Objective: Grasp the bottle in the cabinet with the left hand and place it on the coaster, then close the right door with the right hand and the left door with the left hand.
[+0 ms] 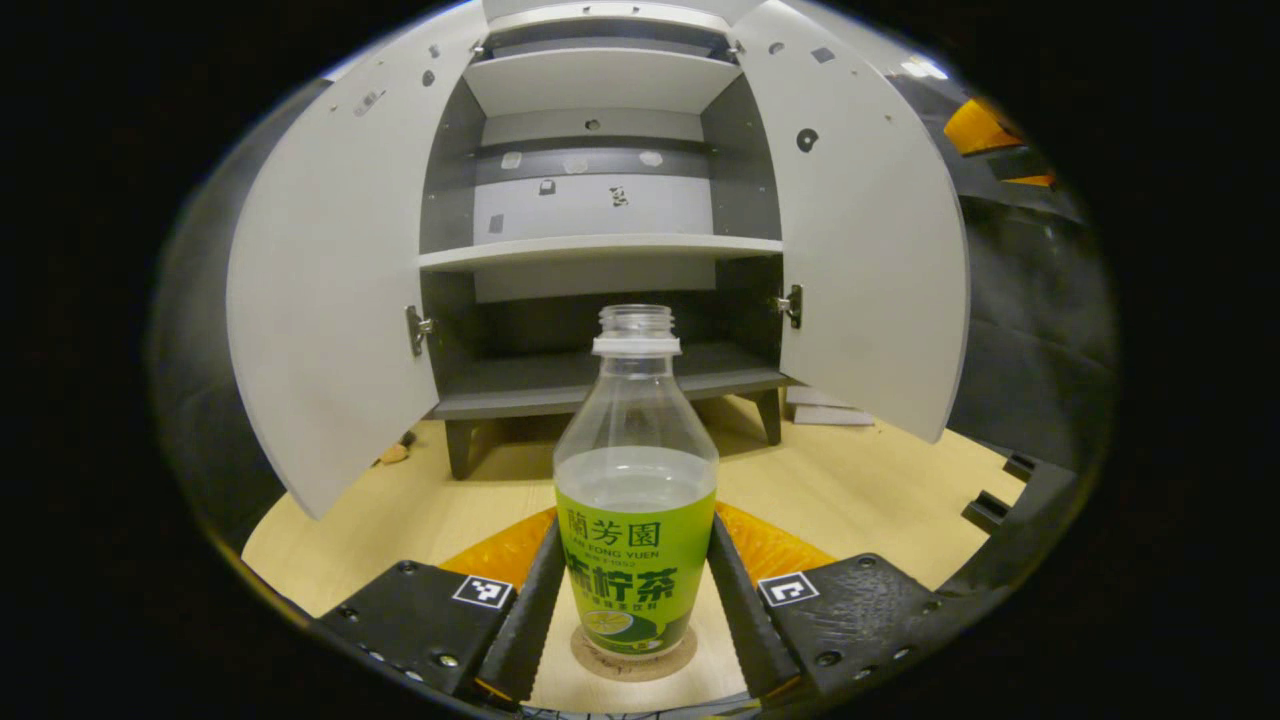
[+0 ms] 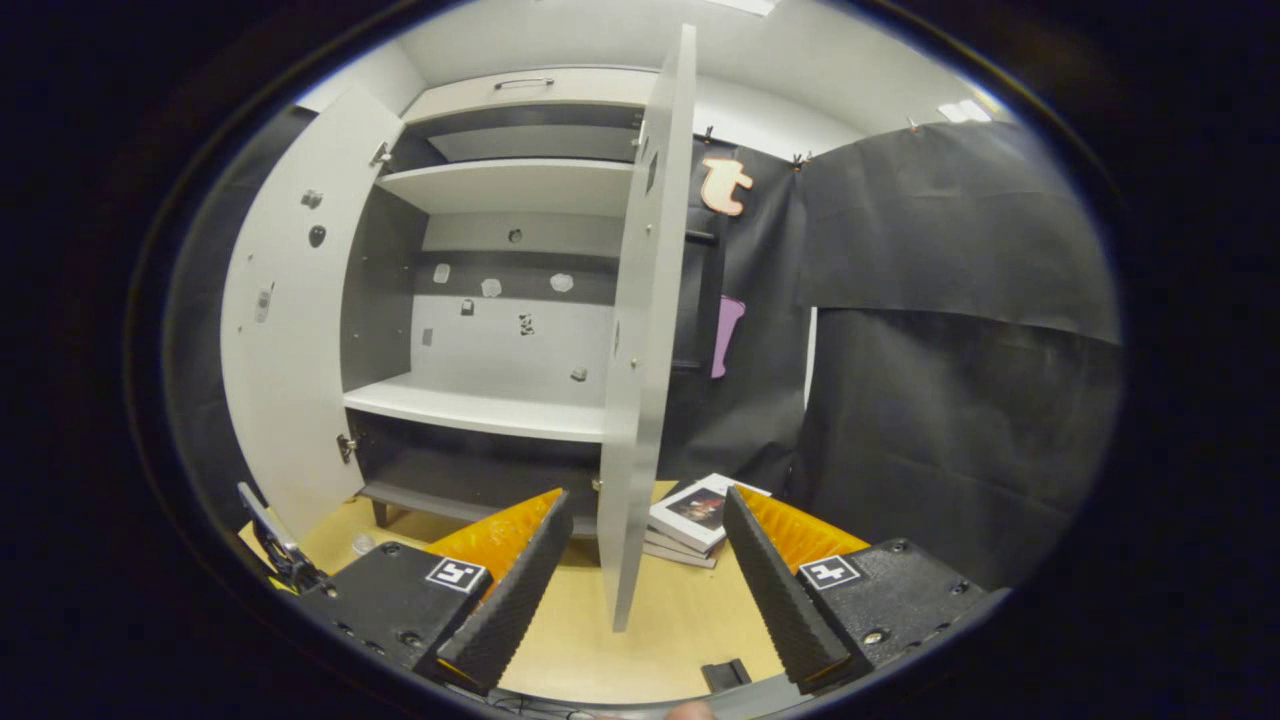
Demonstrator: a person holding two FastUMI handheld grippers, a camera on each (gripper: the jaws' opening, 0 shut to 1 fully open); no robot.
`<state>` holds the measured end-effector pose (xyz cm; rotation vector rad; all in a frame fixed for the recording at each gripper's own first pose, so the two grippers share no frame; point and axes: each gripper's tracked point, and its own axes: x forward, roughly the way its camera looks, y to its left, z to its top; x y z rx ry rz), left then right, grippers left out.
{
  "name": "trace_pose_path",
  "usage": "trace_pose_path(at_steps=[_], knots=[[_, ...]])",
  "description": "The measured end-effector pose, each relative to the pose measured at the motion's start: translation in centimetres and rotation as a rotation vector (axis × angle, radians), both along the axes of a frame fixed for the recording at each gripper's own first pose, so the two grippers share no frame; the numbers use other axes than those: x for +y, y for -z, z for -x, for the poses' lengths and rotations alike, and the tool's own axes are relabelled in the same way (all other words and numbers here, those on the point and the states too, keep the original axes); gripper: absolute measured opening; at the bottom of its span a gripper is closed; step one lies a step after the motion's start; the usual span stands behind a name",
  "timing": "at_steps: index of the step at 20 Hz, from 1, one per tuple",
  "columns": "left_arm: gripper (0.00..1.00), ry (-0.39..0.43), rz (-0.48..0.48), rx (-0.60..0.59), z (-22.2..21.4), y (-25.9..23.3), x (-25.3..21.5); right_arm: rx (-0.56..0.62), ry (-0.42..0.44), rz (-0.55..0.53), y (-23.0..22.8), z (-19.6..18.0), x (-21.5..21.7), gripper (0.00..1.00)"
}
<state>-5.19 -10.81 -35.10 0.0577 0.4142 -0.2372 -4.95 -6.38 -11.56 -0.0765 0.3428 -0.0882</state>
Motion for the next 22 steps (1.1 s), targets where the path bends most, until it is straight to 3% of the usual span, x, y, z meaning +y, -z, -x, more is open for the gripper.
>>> trace_pose_path(at_steps=[5, 7, 8, 11, 13, 17, 20, 22], knots=[[0.71, 0.009, -0.011, 0.004, 0.2, 1.4, 0.2, 0.041, -0.032, 0.007, 0.9, 0.0, 1.3, 0.99], [0.74, 0.009, -0.011, 0.009, 0.1, 2.0, 0.4, 0.043, -0.043, 0.014, 0.8, -0.1, 1.6, 0.99], [0.7, 0.01, -0.008, 0.012, 0.0, 2.3, 0.4, 0.044, -0.046, 0.019, 1.0, -0.2, 1.7, 0.99], [0.78, 0.009, 0.001, 0.012, 0.0, 2.8, 0.4, 0.047, -0.05, 0.024, 1.0, -0.3, 1.9, 0.98], [0.74, 0.011, 0.011, 0.013, 0.1, 3.2, 0.4, 0.051, -0.055, 0.021, 1.1, -0.5, 2.1, 0.98], [0.8, 0.017, -0.007, 0.019, 0.3, 3.8, 0.6, 0.038, -0.064, 0.019, 0.8, -0.9, 2.1, 0.98], [0.72, 0.018, -0.033, 0.038, 0.7, 4.1, 0.9, 0.041, -0.064, 0.013, 1.2, -1.0, 1.7, 0.98], [0.76, 0.014, -0.036, 0.058, 1.0, 4.2, 0.9, 0.042, -0.064, 0.009, 1.3, -1.1, 1.5, 0.98]])
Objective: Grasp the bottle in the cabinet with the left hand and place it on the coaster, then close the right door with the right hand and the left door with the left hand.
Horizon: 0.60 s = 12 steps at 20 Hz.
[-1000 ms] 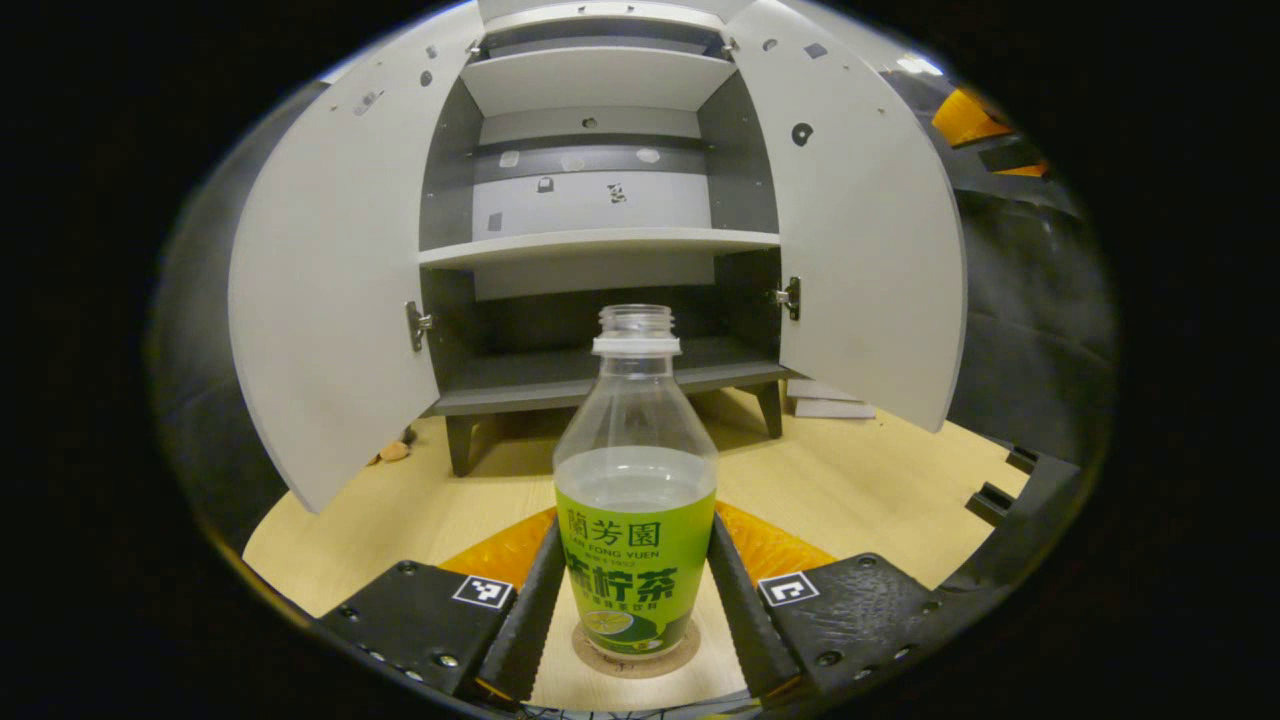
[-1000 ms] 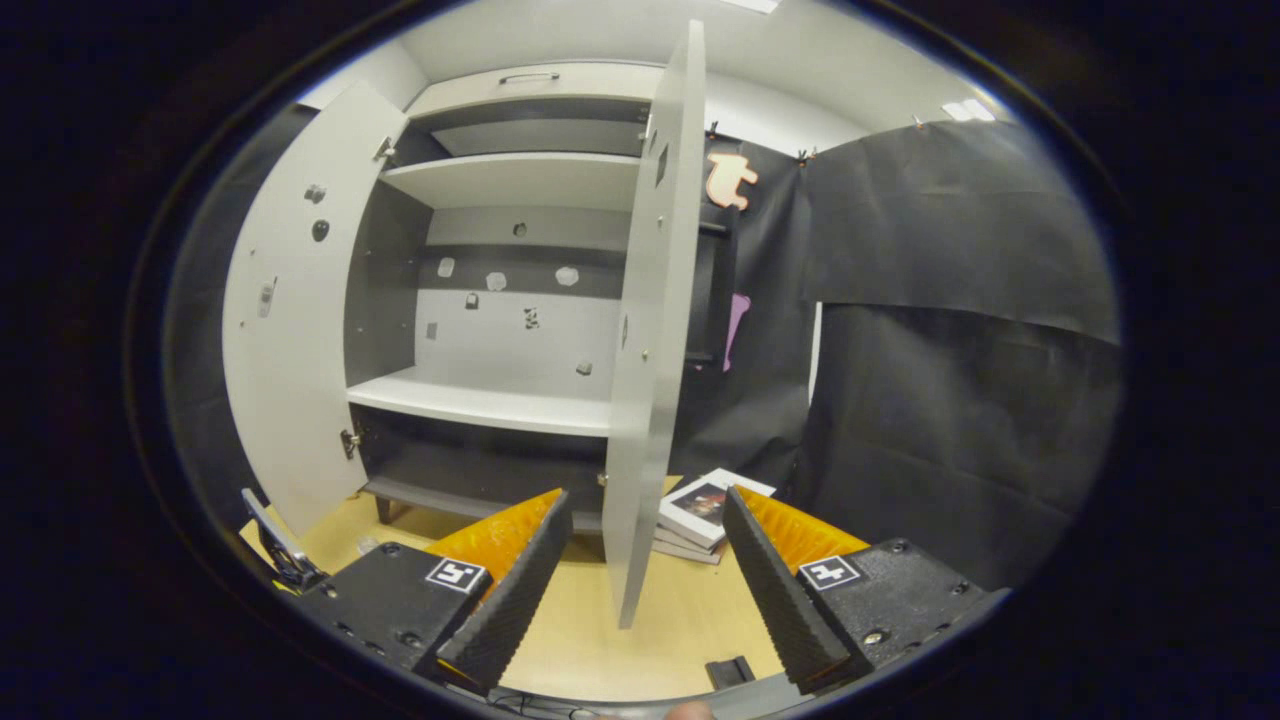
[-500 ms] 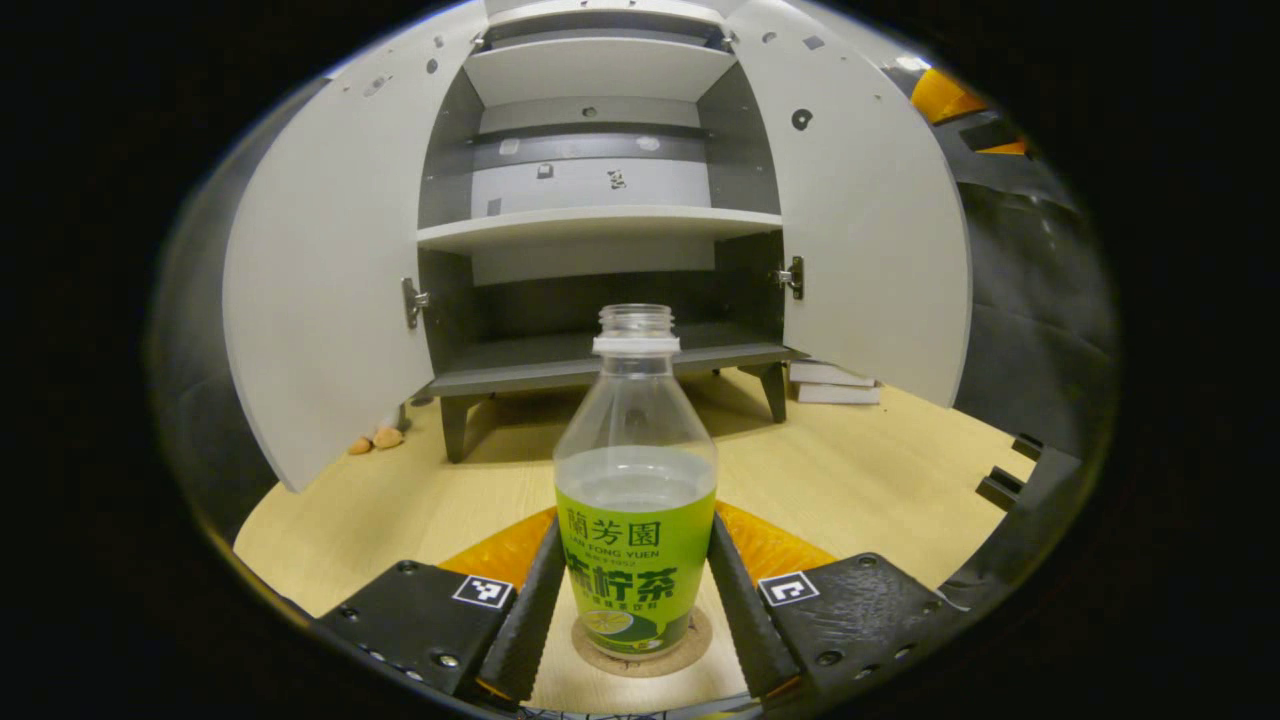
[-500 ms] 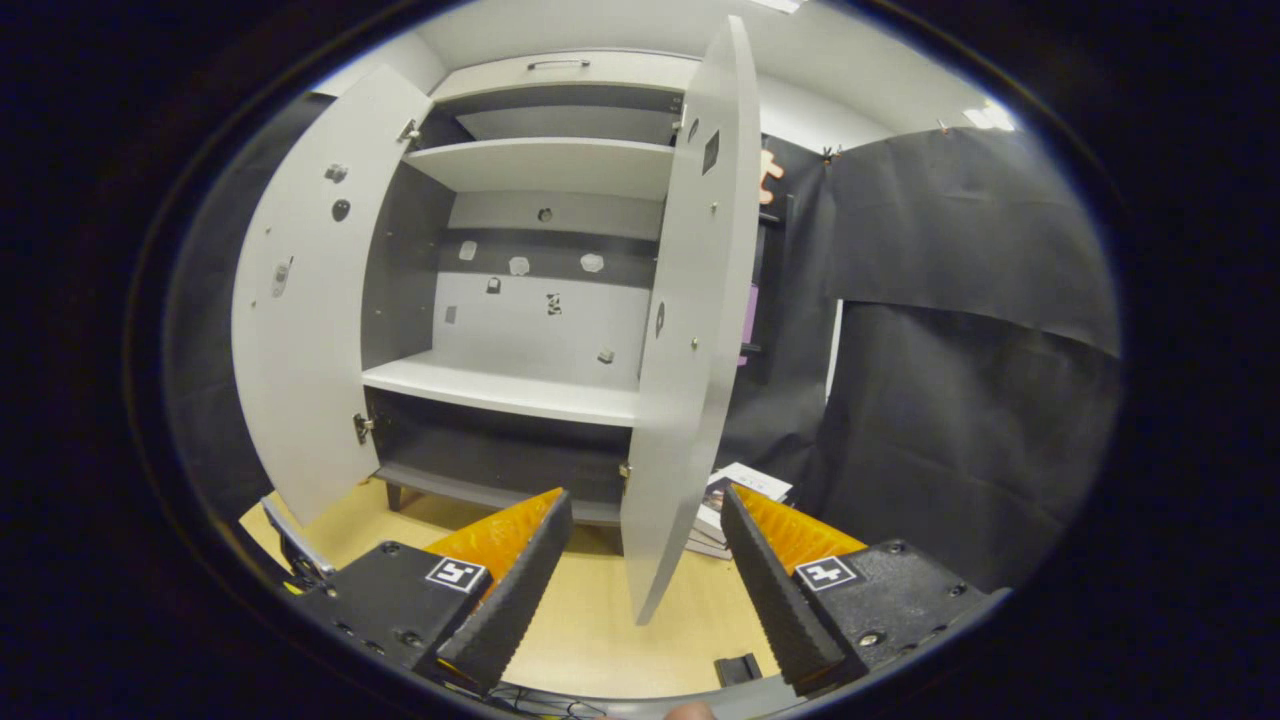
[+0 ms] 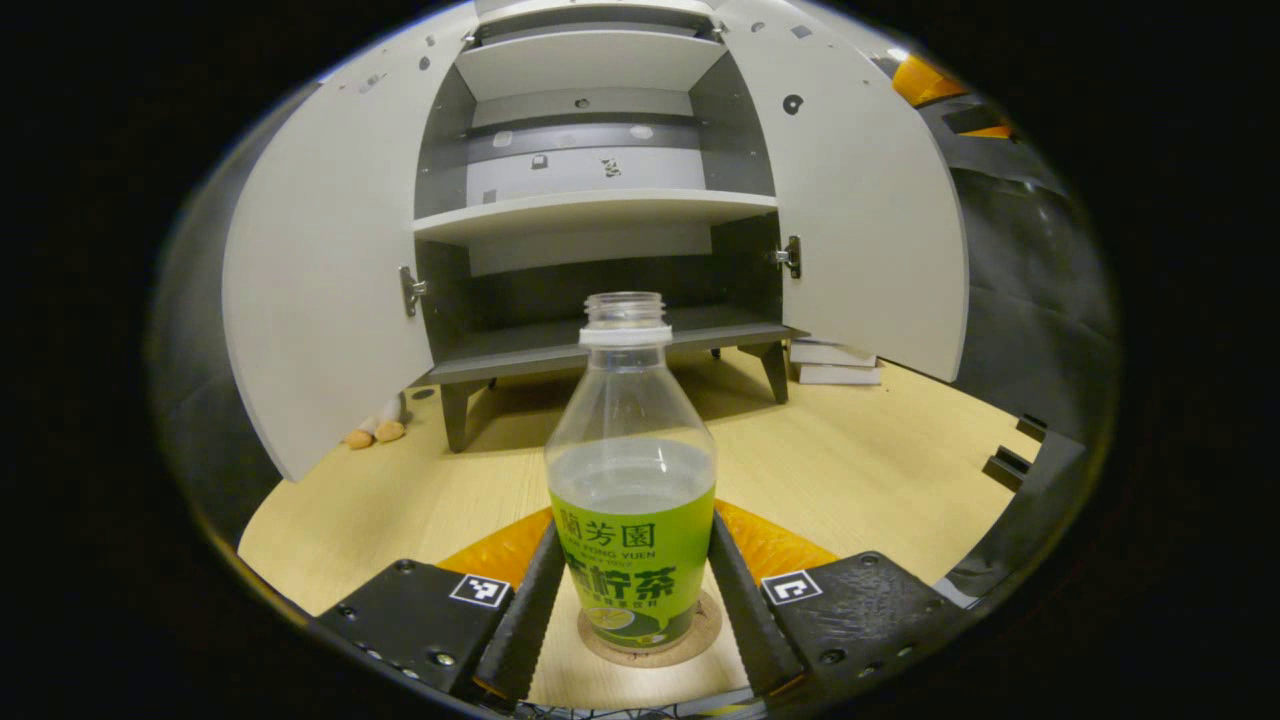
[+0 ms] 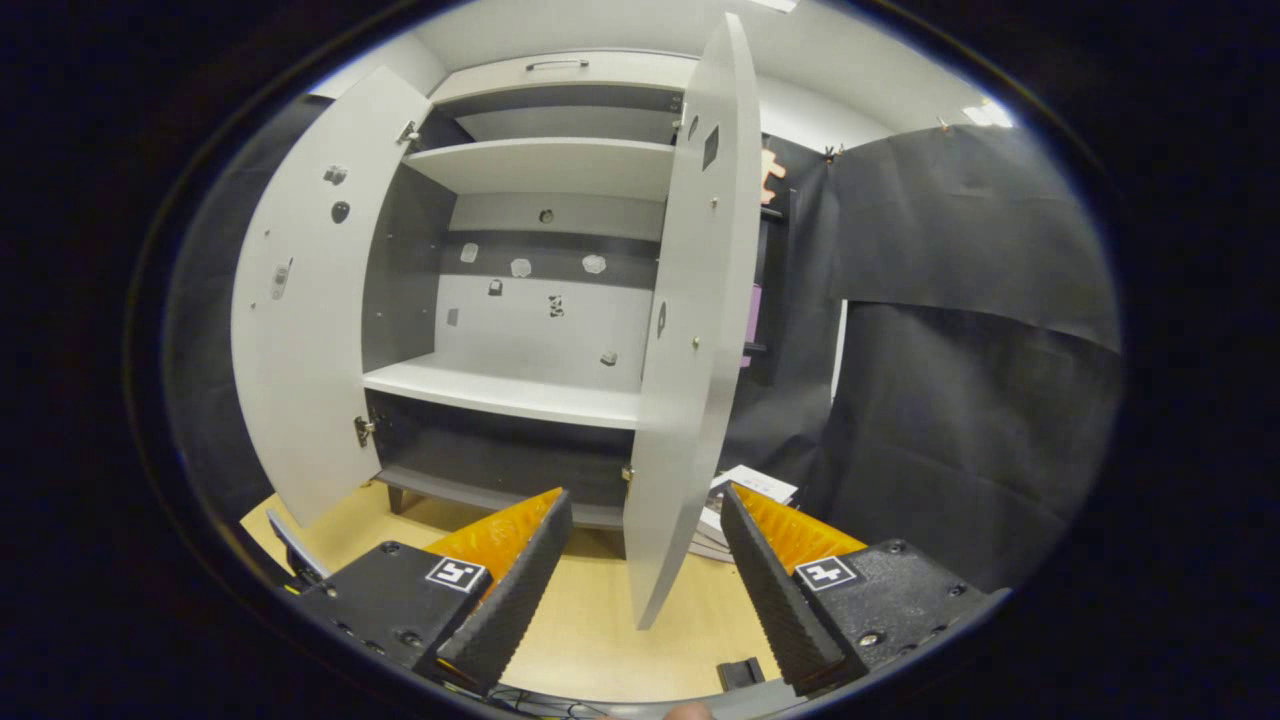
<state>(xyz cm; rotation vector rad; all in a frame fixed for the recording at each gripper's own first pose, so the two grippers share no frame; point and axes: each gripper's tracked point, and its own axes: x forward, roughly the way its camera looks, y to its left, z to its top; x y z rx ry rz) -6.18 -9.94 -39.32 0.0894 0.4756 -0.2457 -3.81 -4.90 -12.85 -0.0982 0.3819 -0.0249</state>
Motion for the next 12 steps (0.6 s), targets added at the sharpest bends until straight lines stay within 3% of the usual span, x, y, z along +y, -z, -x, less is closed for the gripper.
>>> trace_pose_path(at_steps=[1, 5, 12], knots=[[0.81, -0.002, -0.003, 0.012, 0.2, 0.1, 0.1, 0.001, 0.002, -0.002, 0.0, -0.1, -0.3, 0.98], [0.78, -0.006, -0.016, 0.007, 0.5, -0.9, 0.1, -0.013, 0.009, -0.02, -0.3, -0.3, -0.9, 0.98], [0.85, -0.032, -0.042, 0.018, 0.3, -3.0, 0.3, -0.065, 0.031, -0.052, -1.8, -0.5, -2.9, 0.98]])
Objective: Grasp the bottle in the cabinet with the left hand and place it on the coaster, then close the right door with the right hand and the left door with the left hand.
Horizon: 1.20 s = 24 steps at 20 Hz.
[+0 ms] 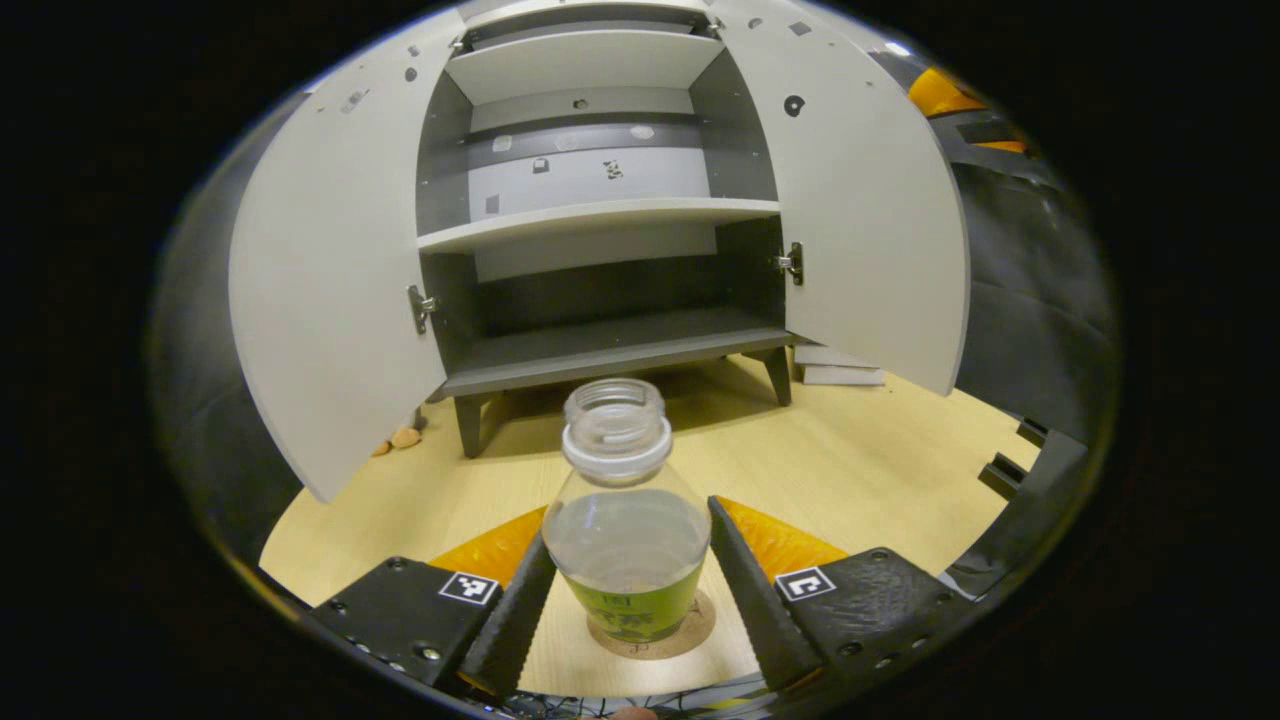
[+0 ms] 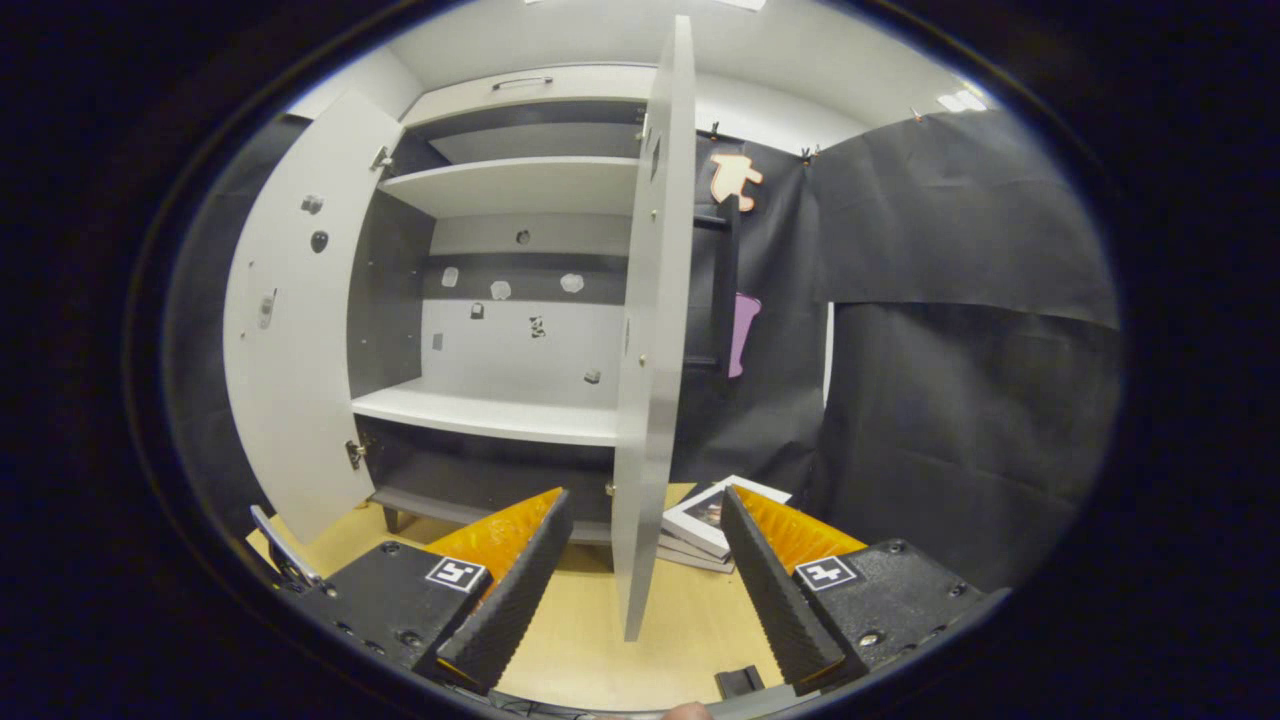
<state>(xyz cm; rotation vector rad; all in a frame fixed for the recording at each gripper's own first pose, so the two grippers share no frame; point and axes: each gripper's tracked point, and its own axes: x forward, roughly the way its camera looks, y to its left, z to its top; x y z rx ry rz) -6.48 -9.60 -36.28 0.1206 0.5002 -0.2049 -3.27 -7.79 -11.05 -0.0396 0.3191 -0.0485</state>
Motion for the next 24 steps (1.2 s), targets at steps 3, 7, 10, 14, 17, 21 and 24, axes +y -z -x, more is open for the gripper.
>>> trace_pose_path(at_steps=[3, 7, 10, 14, 17, 21, 24], knots=[[0.89, -0.01, 0.02, -0.02, -0.3, -1.9, -0.1, -0.036, 0.017, -0.013, -1.4, -0.2, -1.4, 0.98], [0.91, -0.009, 0.007, -0.05, -0.6, -3.9, -0.1, -0.096, 0.039, -0.012, -3.4, -0.3, -3.1, 0.98], [0.9, -0.003, -0.006, -0.054, -0.5, -4.6, -0.2, -0.12, 0.056, -0.007, -3.9, -0.6, -4.5, 0.98], [0.9, -0.001, -0.011, -0.06, -0.4, -6.2, -0.4, -0.134, 0.072, -0.004, -4.3, -1.1, -5.9, 0.98], [0.99, -0.02, -0.003, -0.085, -1.0, -8.3, 0.1, -0.156, 0.102, 0.0, -5.1, -1.7, -7.6, 0.97], [0.97, -0.07, 0.041, -0.116, -2.4, -11.8, 0.9, -0.171, 0.143, -0.015, -6.0, -3.5, -9.4, 0.97], [0.98, -0.09, 0.059, -0.147, -3.4, -14.1, 1.5, -0.197, 0.166, -0.029, -7.0, -4.9, -10.2, 0.97]])
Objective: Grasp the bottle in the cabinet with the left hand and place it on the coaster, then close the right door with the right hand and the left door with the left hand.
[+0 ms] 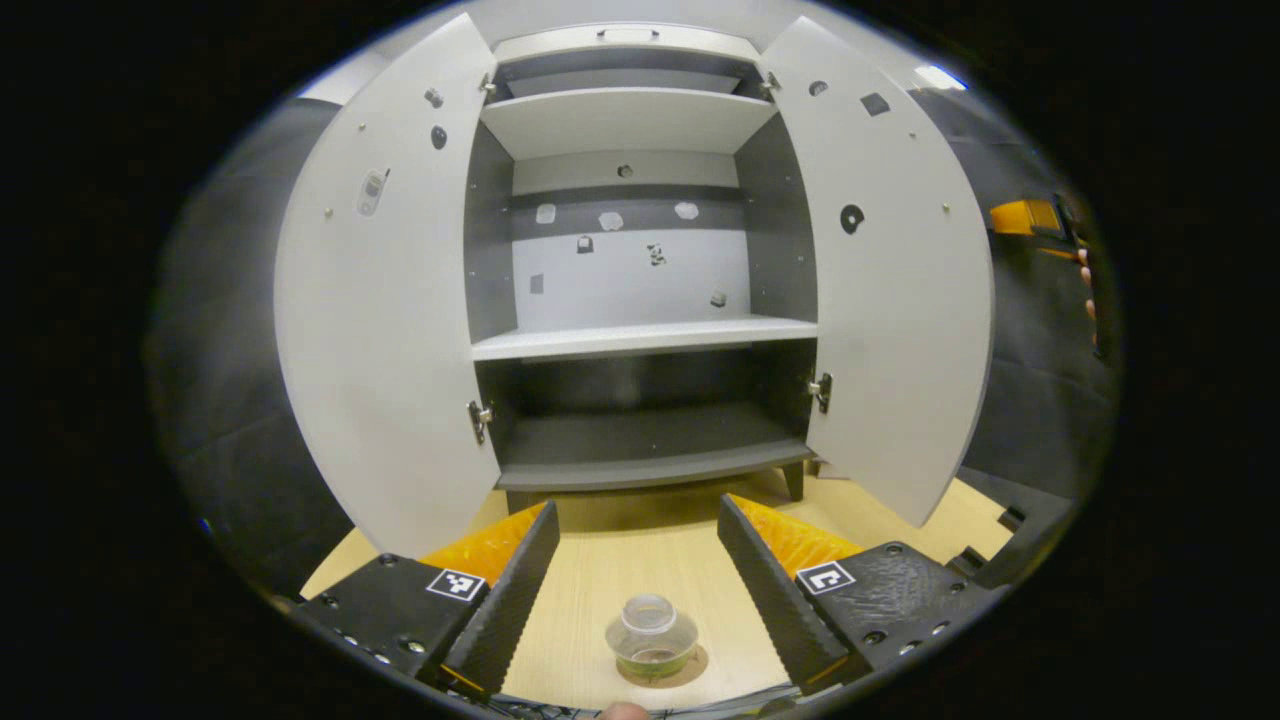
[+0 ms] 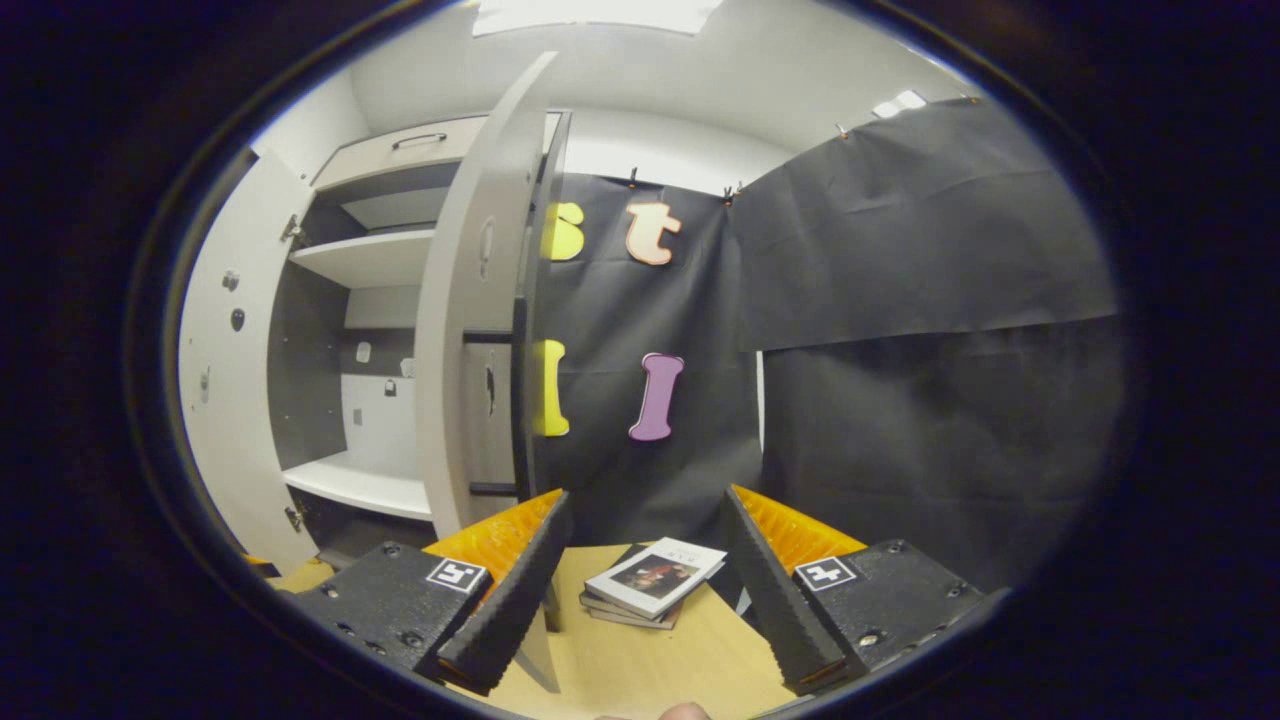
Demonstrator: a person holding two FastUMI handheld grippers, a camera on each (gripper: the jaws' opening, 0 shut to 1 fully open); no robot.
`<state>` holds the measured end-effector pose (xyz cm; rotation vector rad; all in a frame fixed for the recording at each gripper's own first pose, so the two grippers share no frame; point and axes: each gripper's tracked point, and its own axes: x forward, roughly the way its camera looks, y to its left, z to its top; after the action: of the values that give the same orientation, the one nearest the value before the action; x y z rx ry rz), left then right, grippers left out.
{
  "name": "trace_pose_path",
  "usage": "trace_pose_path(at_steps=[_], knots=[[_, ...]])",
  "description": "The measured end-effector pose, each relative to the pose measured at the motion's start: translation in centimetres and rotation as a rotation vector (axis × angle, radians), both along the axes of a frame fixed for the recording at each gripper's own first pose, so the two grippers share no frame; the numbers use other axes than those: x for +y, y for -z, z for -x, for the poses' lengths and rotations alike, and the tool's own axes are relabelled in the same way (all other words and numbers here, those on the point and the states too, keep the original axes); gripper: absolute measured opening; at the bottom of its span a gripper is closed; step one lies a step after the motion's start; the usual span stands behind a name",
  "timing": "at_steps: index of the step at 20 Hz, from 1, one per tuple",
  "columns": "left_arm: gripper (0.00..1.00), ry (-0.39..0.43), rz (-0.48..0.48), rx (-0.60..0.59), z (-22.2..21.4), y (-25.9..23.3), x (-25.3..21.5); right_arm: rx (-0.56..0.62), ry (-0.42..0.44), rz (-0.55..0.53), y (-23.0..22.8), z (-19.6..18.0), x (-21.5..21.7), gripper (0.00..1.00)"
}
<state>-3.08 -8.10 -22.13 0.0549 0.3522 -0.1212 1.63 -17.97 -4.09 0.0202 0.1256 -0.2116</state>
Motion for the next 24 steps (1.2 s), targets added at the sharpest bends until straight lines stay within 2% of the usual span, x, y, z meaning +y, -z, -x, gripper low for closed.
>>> trace_pose_path(at_steps=[6, 9, 11, 13, 16, 17, 22, 24], knots=[[0.97, -0.027, -0.003, -0.041, -0.4, -3.7, 1.3, -0.058, -0.011, -0.015, -2.5, -2.5, -0.2, 0.97], [0.97, -0.038, 0.004, -0.043, -0.3, -4.7, 2.0, -0.065, -0.061, -0.022, -3.1, -3.3, 0.8, 0.98], [0.98, -0.058, 0.005, -0.044, -0.1, -5.1, 2.6, -0.074, -0.058, 0.008, -3.3, -3.6, 0.5, 0.94], [0.97, -0.061, -0.001, -0.03, 0.1, -4.9, 3.2, -0.082, -0.071, 0.021, -3.4, -3.5, 0.7, 0.96], [0.98, -0.076, -0.016, -0.015, -0.1, -4.8, 4.5, -0.072, -0.111, 0.002, -3.3, -3.6, 0.9, 0.93], [0.97, -0.082, -0.009, -0.015, -0.1, -5.1, 4.9, -0.06, -0.128, 0.0, -3.2, -3.6, 1.1, 0.95], [0.97, -0.112, 0.01, -0.038, -0.6, -6.7, 6.2, -0.044, -0.209, 0.078, -3.8, -3.6, 3.3, 0.93], [0.98, -0.125, 0.001, -0.046, -0.7, -7.0, 6.9, -0.04, -0.256, 0.061, -3.7, -3.6, 4.7, 0.95]])
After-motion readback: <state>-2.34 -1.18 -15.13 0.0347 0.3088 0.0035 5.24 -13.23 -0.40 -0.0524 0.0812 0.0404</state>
